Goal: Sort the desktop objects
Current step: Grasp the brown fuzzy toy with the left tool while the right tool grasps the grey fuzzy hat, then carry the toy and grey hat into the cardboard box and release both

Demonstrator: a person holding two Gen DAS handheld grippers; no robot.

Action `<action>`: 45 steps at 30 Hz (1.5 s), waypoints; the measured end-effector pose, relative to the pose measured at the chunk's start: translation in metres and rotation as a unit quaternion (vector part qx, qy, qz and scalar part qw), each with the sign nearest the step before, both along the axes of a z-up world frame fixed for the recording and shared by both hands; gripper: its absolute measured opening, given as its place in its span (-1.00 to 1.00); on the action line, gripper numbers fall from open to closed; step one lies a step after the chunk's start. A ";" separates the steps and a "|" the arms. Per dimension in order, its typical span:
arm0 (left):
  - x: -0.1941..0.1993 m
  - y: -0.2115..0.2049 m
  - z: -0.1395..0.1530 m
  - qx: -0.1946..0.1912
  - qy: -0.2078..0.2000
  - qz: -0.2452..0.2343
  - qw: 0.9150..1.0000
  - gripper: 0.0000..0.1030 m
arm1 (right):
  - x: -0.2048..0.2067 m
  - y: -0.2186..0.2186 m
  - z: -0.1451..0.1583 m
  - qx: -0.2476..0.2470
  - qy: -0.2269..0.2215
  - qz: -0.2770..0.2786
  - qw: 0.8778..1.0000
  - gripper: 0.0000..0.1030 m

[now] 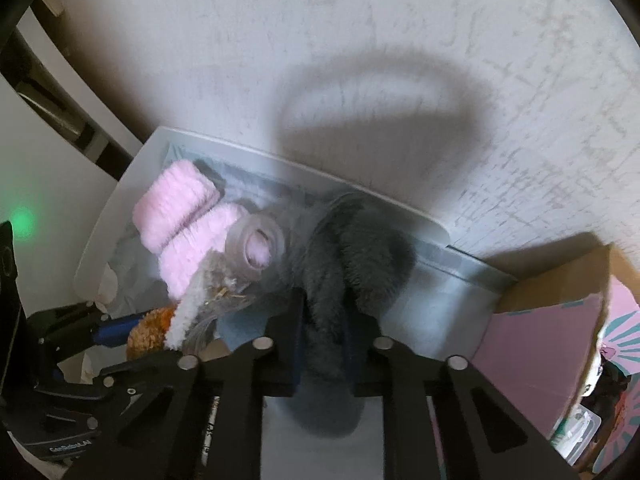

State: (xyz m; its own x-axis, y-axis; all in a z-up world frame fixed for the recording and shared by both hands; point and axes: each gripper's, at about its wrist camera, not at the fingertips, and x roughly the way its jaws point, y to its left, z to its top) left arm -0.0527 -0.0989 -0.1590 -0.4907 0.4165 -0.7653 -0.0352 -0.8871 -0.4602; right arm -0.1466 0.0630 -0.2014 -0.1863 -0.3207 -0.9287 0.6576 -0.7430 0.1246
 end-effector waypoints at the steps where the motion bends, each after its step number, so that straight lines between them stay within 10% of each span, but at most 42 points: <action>1: 0.002 -0.002 0.002 -0.002 0.002 0.002 1.000 -0.44 | 0.001 0.002 0.002 -0.002 0.002 -0.001 1.000 -0.76; 24: -0.002 -0.006 0.111 -0.035 0.063 0.003 0.997 -0.44 | 0.010 0.016 0.094 -0.056 0.057 -0.007 0.997 -0.87; 45: -0.033 0.132 0.219 -0.106 0.177 -0.124 0.971 -0.44 | 0.025 0.183 0.195 -0.093 0.131 -0.104 0.981 -0.87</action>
